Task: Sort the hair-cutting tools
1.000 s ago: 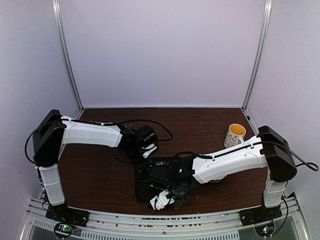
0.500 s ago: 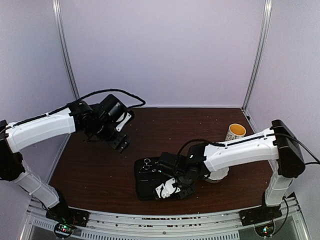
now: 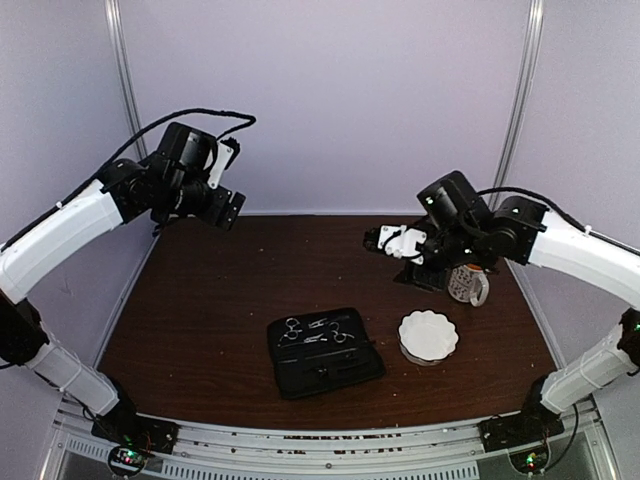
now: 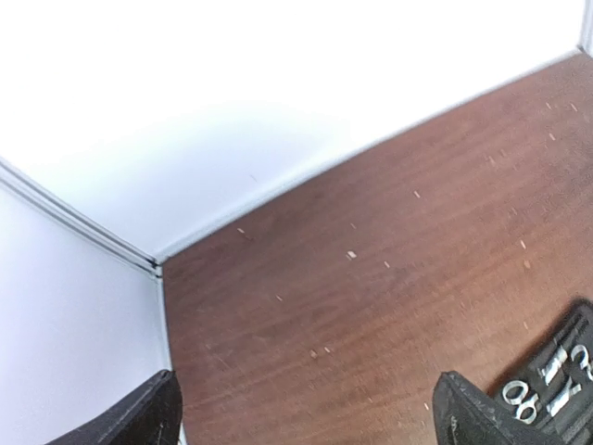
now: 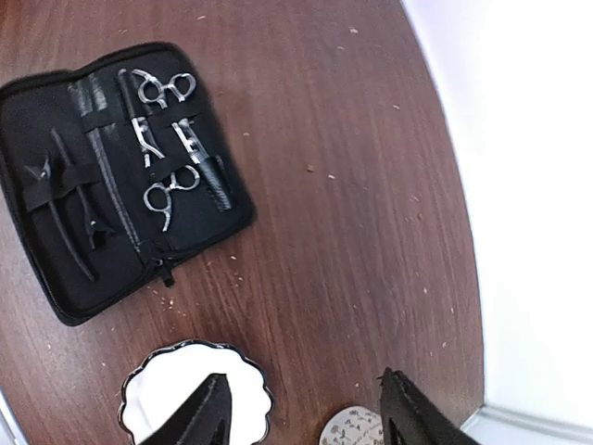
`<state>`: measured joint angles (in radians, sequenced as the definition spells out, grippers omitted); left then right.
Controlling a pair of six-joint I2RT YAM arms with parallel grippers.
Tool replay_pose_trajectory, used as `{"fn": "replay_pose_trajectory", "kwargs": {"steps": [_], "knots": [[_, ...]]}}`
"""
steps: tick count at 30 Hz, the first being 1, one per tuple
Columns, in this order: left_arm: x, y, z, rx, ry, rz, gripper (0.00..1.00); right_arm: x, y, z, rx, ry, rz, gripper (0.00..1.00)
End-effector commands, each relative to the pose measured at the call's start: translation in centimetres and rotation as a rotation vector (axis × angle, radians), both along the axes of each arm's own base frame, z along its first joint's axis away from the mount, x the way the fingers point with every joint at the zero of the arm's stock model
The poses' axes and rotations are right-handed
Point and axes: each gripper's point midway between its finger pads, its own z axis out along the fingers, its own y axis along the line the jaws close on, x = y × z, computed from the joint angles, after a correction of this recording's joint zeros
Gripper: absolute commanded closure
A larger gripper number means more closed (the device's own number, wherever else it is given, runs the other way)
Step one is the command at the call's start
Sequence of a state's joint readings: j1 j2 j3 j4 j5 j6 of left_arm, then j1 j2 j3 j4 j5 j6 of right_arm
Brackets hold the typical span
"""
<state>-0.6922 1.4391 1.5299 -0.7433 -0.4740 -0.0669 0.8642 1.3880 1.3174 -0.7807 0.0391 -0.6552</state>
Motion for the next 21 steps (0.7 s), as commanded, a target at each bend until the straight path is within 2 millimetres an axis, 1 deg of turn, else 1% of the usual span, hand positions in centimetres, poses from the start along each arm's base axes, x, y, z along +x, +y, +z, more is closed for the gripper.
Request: {"fn": "replay_pose_trajectory", "kwargs": {"steps": [1, 2, 3, 4, 5, 7, 8, 10, 13, 15, 16, 17, 19, 21], "knots": [[2.1, 1.3, 3.3, 0.017, -0.121, 0.096, 0.02, 2.3, -3.5, 4.2, 0.174, -0.111, -0.177, 0.29], [2.4, 1.3, 3.4, 0.035, -0.134, 0.090, 0.02, 2.8, -4.4, 5.1, 0.223, -0.129, -0.220, 0.18], [2.7, 1.4, 3.1, 0.045, -0.137, 0.098, 0.02, 3.2, -5.1, 5.9, 0.282, -0.129, -0.261, 0.03], [3.1, 1.4, 2.6, 0.037, -0.134, 0.097, 0.02, 3.6, -5.9, 6.3, 0.338, -0.110, -0.293, 0.00], [3.4, 1.1, 1.7, 0.013, -0.108, 0.074, 0.02, 3.6, -6.3, 6.4, 0.386, -0.074, -0.306, 0.00], [3.9, 0.1, -1.3, -0.066, -0.002, -0.005, 0.03, 3.3, -6.4, 6.4, 0.462, 0.007, -0.307, 0.00], [4.1, -0.5, -2.8, -0.112, 0.056, -0.048, 0.07, 3.1, -6.3, 6.2, 0.487, 0.049, -0.296, 0.00], [4.4, -1.7, -6.1, -0.193, 0.184, -0.121, 0.22, 2.6, -6.1, 5.5, 0.515, 0.105, -0.274, 0.00], [4.0, -3.9, -10.8, -0.269, 0.351, -0.210, 0.33, 1.9, -5.5, 4.0, 0.538, 0.150, -0.238, 0.00], [3.2, -5.5, -13.5, -0.296, 0.462, -0.279, 0.36, 1.3, -5.0, 2.6, 0.546, 0.186, -0.211, 0.00], [2.8, -6.1, -14.8, -0.299, 0.515, -0.302, 0.41, 1.1, -4.8, 1.9, 0.547, 0.202, -0.202, 0.00], [2.6, -6.4, -16.5, -0.293, 0.572, -0.308, 0.45, 0.9, -4.7, 1.2, 0.546, 0.217, -0.193, 0.00], [2.1, -6.5, -18.8, -0.270, 0.644, -0.312, 0.52, 0.6, -4.4, -0.4, 0.545, 0.250, -0.182, 0.02], [1.6, -6.4, -20.8, -0.242, 0.699, -0.304, 0.57, 0.2, -4.2, -1.4, 0.536, 0.273, -0.161, 0.05]]}}
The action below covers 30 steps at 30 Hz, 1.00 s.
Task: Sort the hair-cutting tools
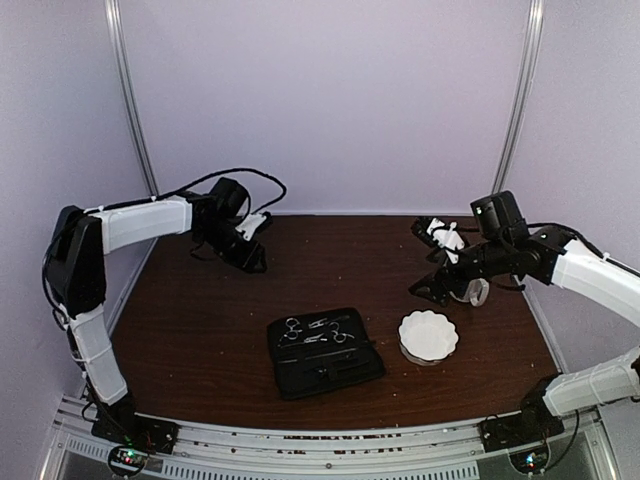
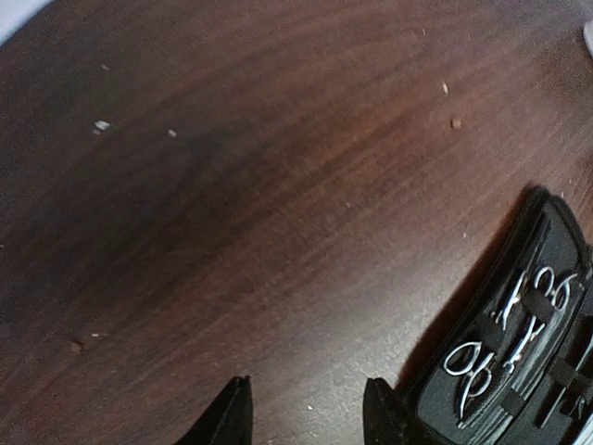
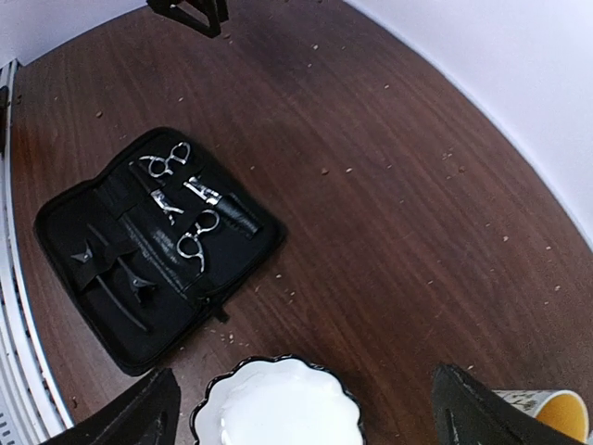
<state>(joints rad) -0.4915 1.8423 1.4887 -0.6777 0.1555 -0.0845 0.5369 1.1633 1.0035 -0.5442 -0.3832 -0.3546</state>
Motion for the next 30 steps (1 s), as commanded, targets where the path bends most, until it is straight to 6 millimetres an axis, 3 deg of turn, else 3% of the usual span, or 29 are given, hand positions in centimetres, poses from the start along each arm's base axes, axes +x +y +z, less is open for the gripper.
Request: {"fn": "replay_pose_trajectory", "kwargs": {"steps": [1, 7, 13, 30], "knots": [[-2.5, -1.9, -2.7, -0.044, 0.147, -0.103, 0.58, -0.7, 1.3, -0.7, 0.071, 0.020, 0.071, 0.05], [-5.0, -3.9, -6.1, 0.059, 0.215, -0.207, 0.61, -0.6, 1.5, -2.4, 0.046, 0.037, 0.088, 0.10], [-6.5, -3.8, -8.5, 0.203, 0.220, -0.267, 0.72, -0.7, 1.7, -3.1, 0.032, 0.056, 0.105, 0.12], [-9.0, -5.3, -10.1, 0.263, 0.243, -0.392, 0.74, -0.6, 1.8, -4.0, 0.015, 0.080, 0.115, 0.14]]}}
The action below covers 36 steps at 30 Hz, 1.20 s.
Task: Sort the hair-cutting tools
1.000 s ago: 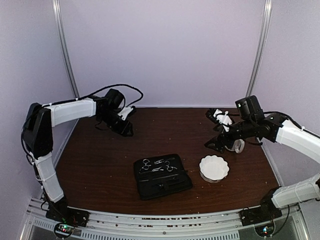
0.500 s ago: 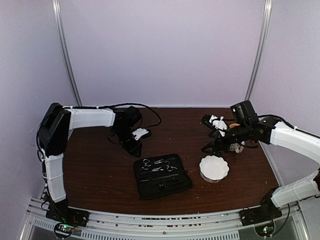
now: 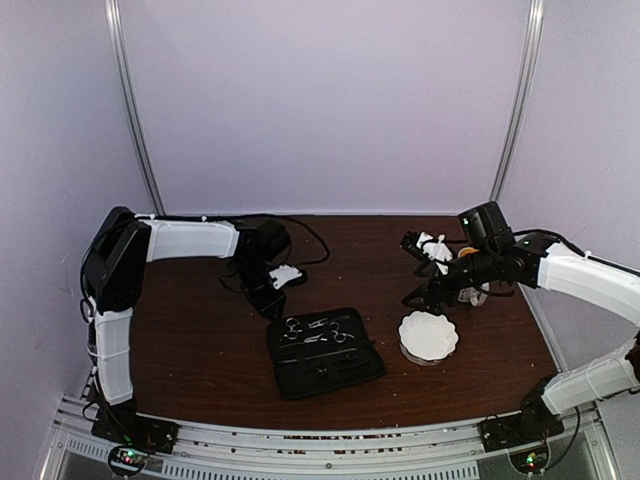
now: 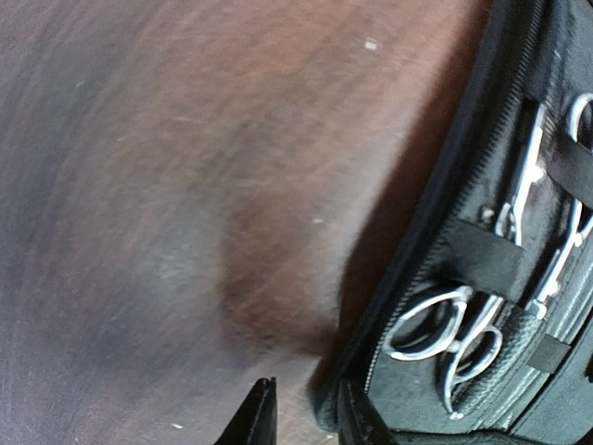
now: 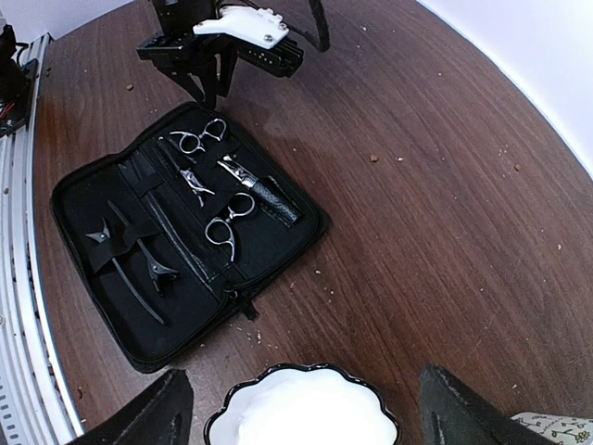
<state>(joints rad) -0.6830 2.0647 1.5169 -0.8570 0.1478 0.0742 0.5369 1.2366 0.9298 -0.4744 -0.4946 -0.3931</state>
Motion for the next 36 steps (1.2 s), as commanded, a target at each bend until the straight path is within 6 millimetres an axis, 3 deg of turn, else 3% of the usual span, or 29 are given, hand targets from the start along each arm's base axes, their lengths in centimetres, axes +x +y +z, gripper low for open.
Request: {"fn": "replay_pose_trajectory", "kwargs": {"steps": [1, 4, 9, 11, 17, 21, 23, 25, 29, 36], "knots": [[-0.6, -0.8, -0.1, 0.021, -0.015, -0.064, 0.74, 0.2, 0.2, 0.0, 0.006, 0.000, 0.008, 0.14], [-0.4, -0.4, -0.6, 0.068, -0.040, -0.067, 0.78, 0.2, 0.2, -0.1, 0.005, 0.000, 0.009, 0.14], [0.7, 0.1, 0.0, 0.109, -0.104, -0.056, 0.96, 0.2, 0.2, -0.1, 0.005, 0.001, 0.007, 0.14], [1.6, 0.2, 1.1, 0.111, -0.158, -0.049, 1.00, 0.2, 0.1, -0.1, 0.003, -0.001, 0.006, 0.14], [4.2, 0.6, 6.3, 0.079, -0.379, -0.002, 1.00, 1.1, 0.1, -0.3, -0.025, 0.013, -0.017, 0.17], [4.7, 0.6, 10.0, 0.004, -0.512, 0.012, 1.00, 1.7, 0.5, -0.2, -0.038, 0.042, -0.017, 0.19], [4.5, 0.6, 10.7, -0.015, -0.528, 0.009, 1.00, 2.0, 0.9, -0.3, -0.042, 0.066, -0.015, 0.20], [4.1, 0.6, 10.2, -0.009, -0.491, 0.007, 1.00, 2.2, 1.3, -0.7, -0.050, 0.104, -0.006, 0.23], [1.5, 0.0, 6.8, 0.010, -0.316, -0.048, 0.64, 2.5, 1.9, -1.6, -0.066, 0.180, 0.000, 0.27], [-0.1, -0.6, 2.6, 0.059, -0.183, -0.111, 0.62, 2.1, 1.7, -2.5, -0.072, 0.196, 0.002, 0.28]]}}
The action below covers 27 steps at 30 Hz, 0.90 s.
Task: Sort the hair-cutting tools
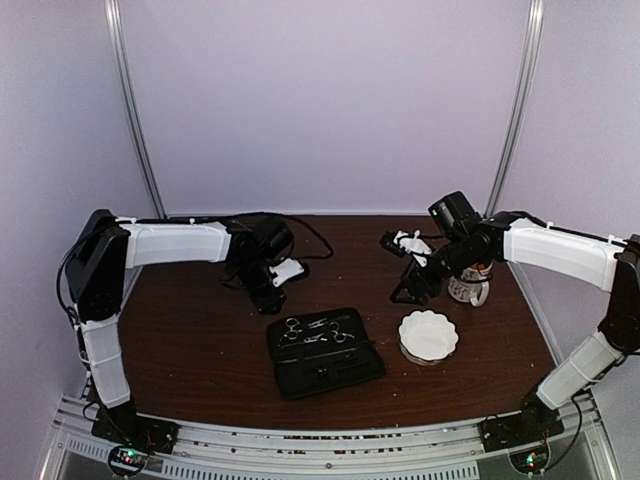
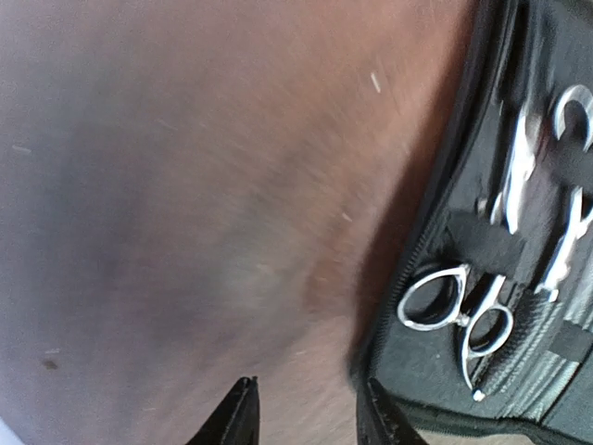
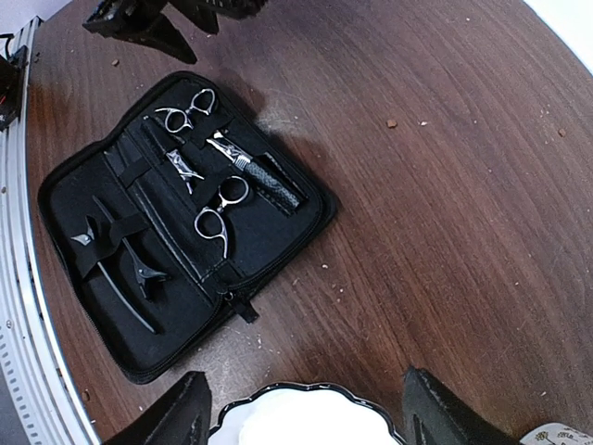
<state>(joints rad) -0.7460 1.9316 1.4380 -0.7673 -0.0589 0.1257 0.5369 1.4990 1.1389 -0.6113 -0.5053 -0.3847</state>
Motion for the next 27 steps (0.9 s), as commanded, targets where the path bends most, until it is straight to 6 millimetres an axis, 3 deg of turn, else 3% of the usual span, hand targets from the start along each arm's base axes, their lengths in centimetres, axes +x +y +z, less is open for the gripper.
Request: {"fn": "replay_pose_trajectory", "kwargs": {"steps": [1, 12, 22, 27], "knots": [[-1.0, -0.9, -1.2, 0.007, 0.072, -0.045, 0.63, -0.7, -0.1, 0.1, 0.016, 0.025, 0.000, 0.27], [-1.2, -1.4, -4.0, 0.037, 0.133, -0.055, 0.80, -1.0, -0.3, -1.0, -0.004, 0.038, 0.014, 0.28], [-4.0, -2.3, -2.8, 0.000, 0.197, -0.098, 0.75, -1.1, -0.3, -1.3, -0.009, 0.051, 0.017, 0.28], [-3.7, -0.9, -3.9, 0.077, 0.176, -0.062, 0.76, -1.1, -0.3, -1.5, -0.012, 0.059, 0.019, 0.28]]}}
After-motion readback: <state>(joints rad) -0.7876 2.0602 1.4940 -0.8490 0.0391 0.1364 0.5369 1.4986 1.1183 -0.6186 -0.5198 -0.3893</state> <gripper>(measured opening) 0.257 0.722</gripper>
